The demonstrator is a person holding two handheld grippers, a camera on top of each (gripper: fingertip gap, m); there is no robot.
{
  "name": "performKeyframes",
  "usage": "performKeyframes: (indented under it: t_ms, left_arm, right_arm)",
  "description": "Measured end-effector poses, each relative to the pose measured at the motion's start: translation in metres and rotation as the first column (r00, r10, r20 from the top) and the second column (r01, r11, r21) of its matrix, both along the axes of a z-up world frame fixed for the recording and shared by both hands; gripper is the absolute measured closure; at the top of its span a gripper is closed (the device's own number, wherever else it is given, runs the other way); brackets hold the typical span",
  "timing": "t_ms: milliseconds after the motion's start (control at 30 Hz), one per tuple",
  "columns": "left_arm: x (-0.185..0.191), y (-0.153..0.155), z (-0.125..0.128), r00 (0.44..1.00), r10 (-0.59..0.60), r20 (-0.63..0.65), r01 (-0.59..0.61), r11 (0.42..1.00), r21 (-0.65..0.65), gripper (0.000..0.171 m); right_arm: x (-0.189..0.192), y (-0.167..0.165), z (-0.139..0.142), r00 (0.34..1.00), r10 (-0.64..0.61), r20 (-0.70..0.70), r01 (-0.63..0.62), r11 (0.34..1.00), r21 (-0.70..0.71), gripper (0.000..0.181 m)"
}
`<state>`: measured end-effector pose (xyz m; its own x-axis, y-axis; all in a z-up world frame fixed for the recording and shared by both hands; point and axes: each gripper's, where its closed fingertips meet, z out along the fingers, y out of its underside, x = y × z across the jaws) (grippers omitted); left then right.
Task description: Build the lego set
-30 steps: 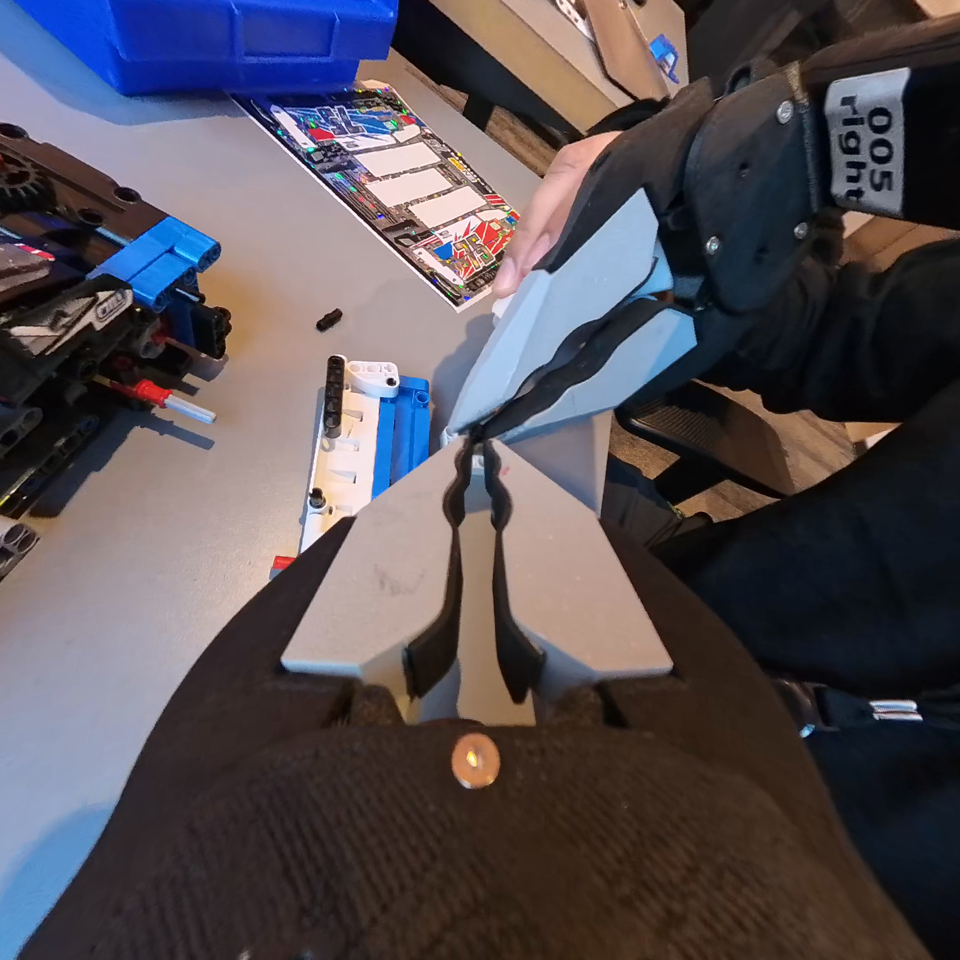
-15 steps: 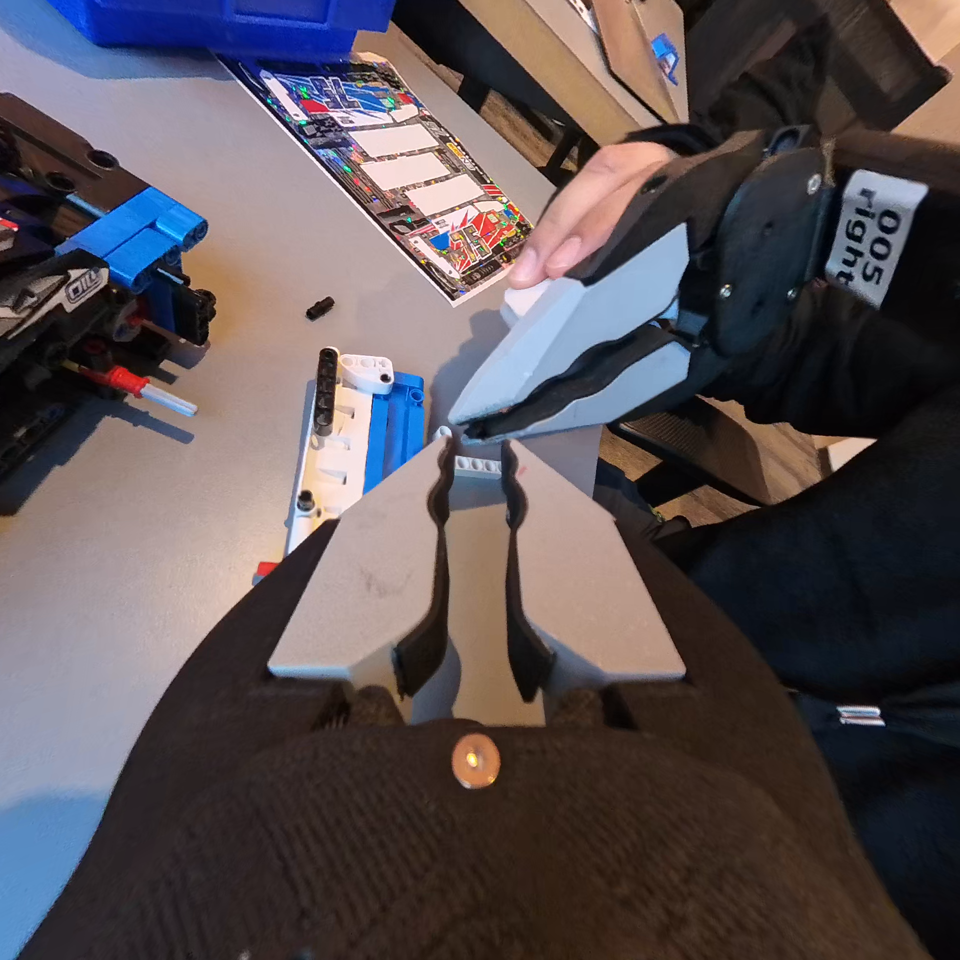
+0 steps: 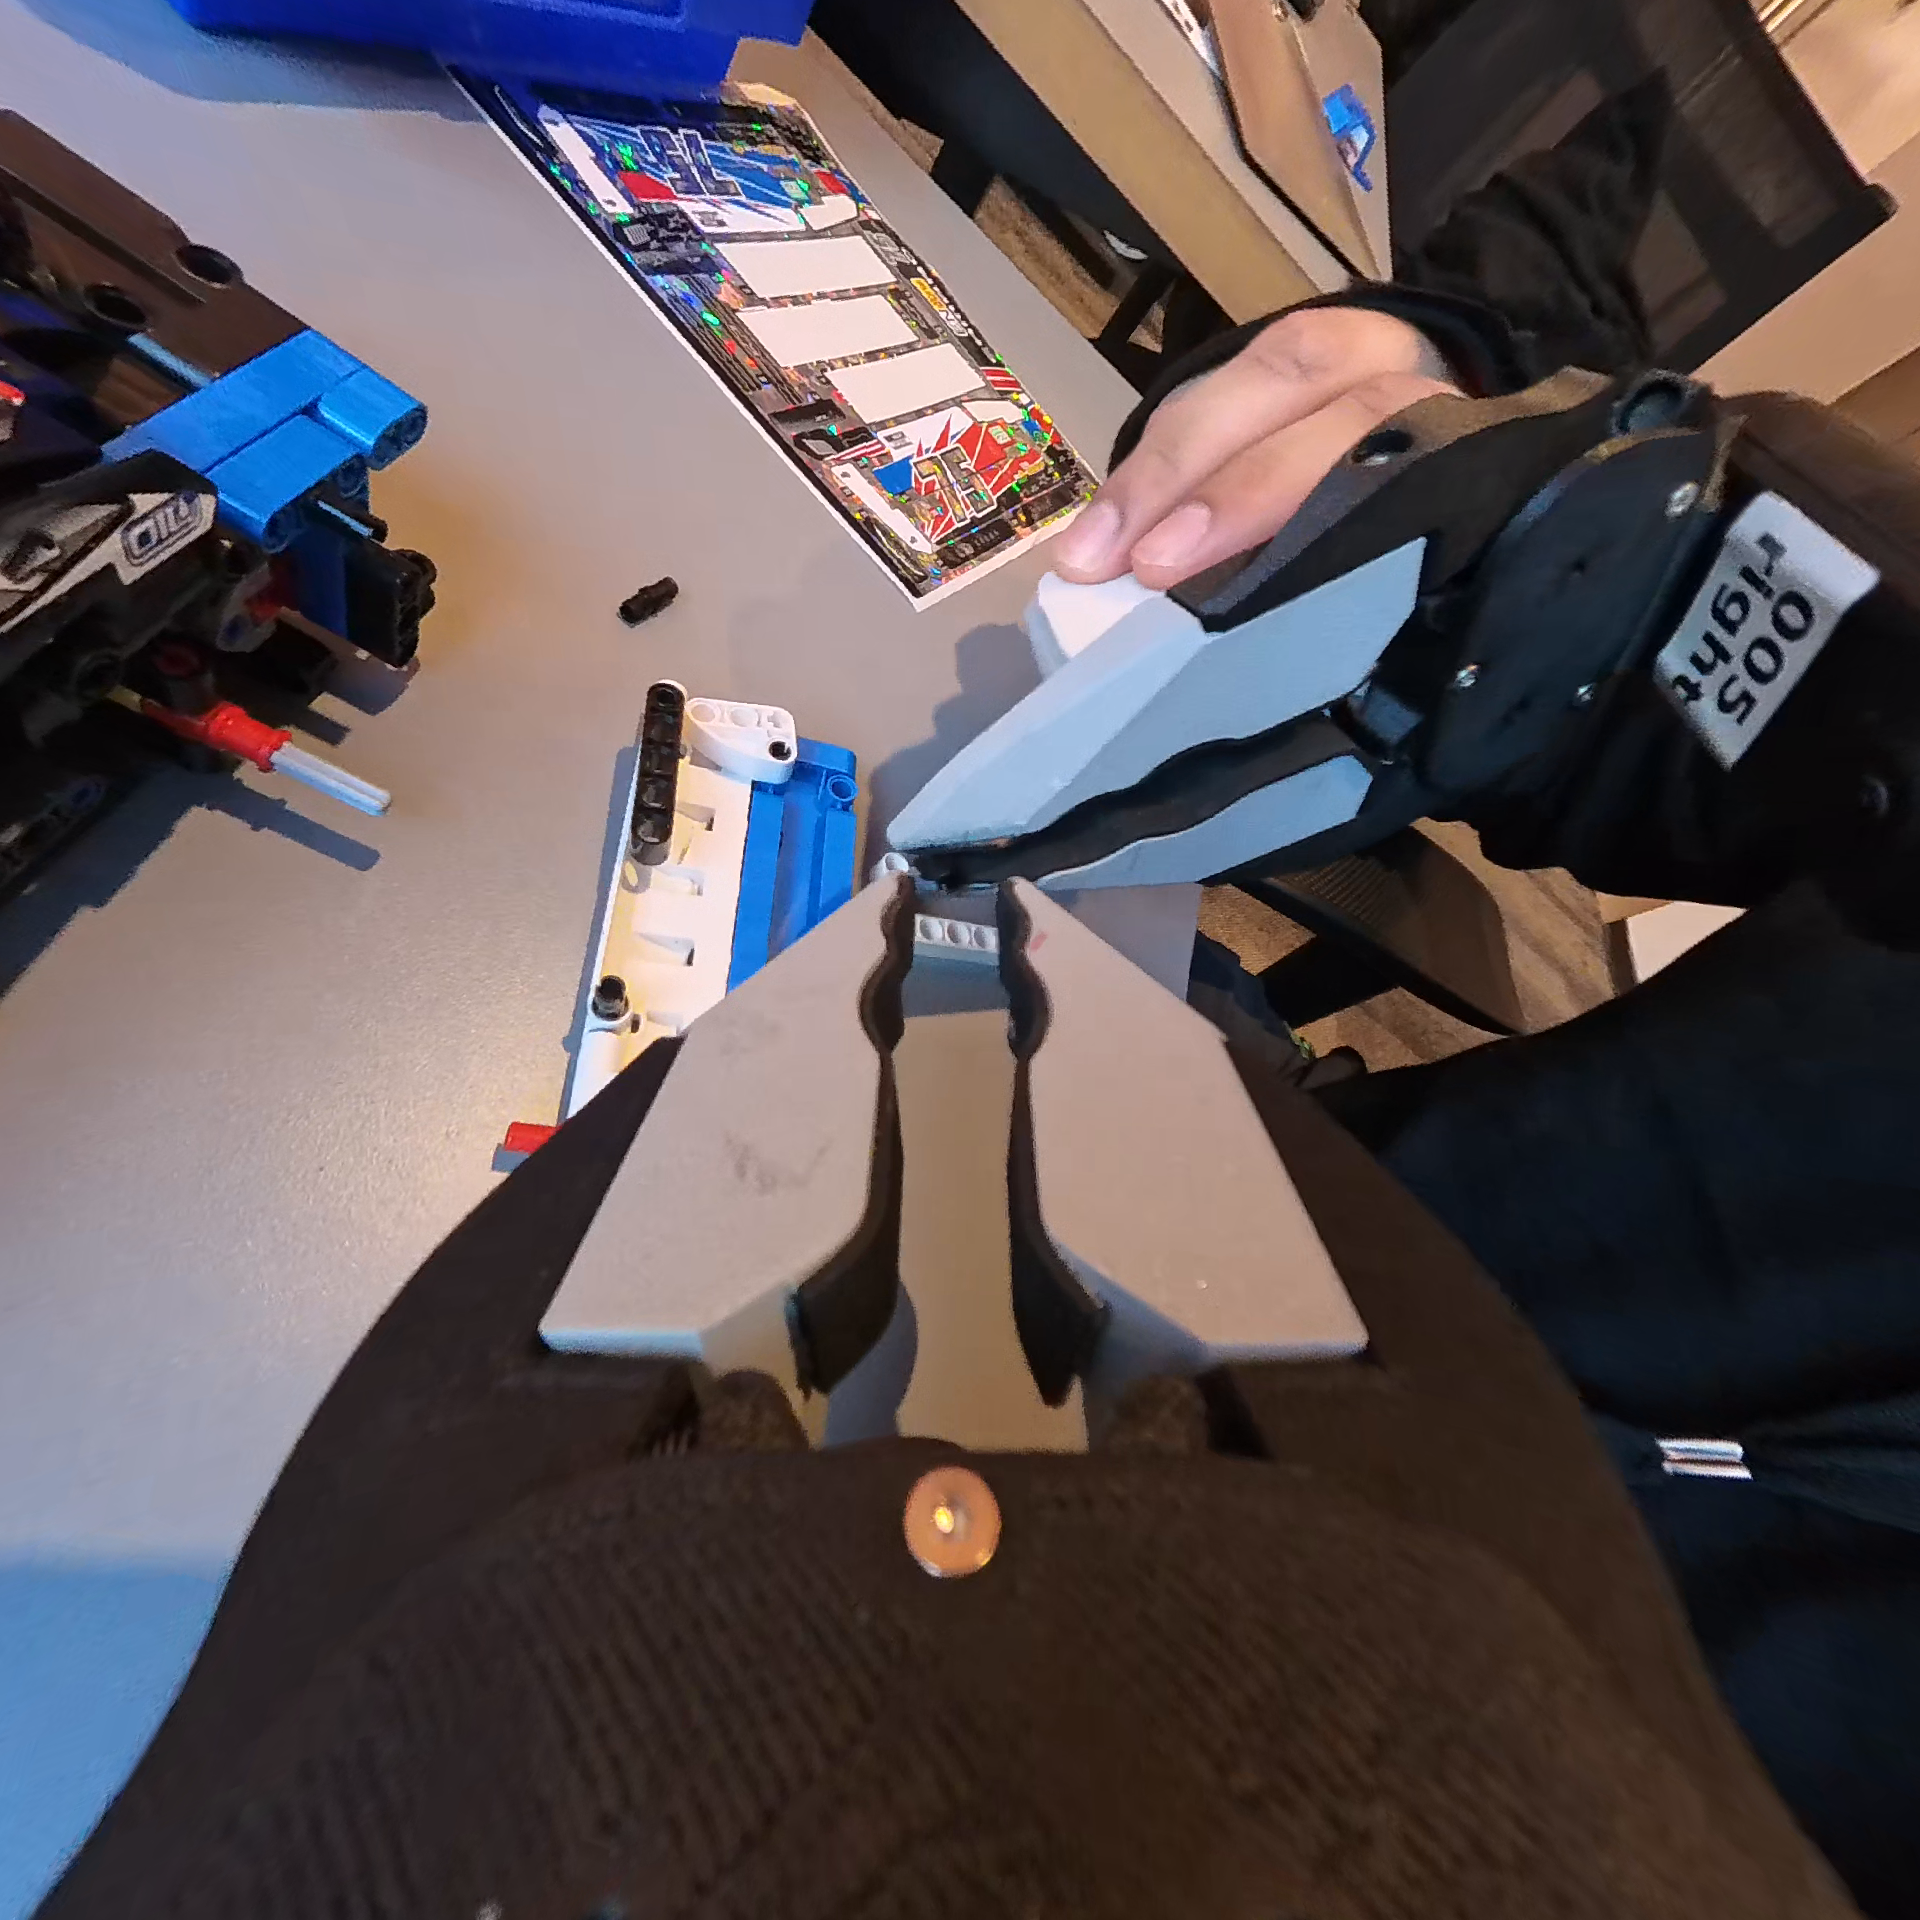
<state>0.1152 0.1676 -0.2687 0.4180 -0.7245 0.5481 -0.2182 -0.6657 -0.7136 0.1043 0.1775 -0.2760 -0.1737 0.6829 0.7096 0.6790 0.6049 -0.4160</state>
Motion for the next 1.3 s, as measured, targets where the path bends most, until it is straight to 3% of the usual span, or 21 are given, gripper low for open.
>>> performKeyframes:
  t_ms: [767, 967, 1300]
  left_arm:
    - [0.0015, 0.0031, 0.0009, 0.999, 0.023, 0.026, -0.023, 0.999, -0.031, 0.159]
    - [0.0023, 0.0022, -0.0018, 1.000, 0.014, 0.006, -0.014, 1.000, -0.010, 0.169]
    - [0.0011, 0.0027, 0.0008, 1.000, 0.011, 0.013, -0.011, 1.000, 0.003, 0.169]
  right_arm:
    - [-0.0019, -0.0039, 0.0008, 0.999, -0.024, -0.021, 0.024, 0.999, 0.034, 0.179]
    - [-0.0024, -0.0039, -0.0016, 0.999, -0.034, -0.014, 0.035, 0.998, 0.051, 0.179]
    - [-0.0022, -0.0043, 0.0017, 0.999, -0.022, -0.037, 0.024, 0.998, 0.054, 0.179]
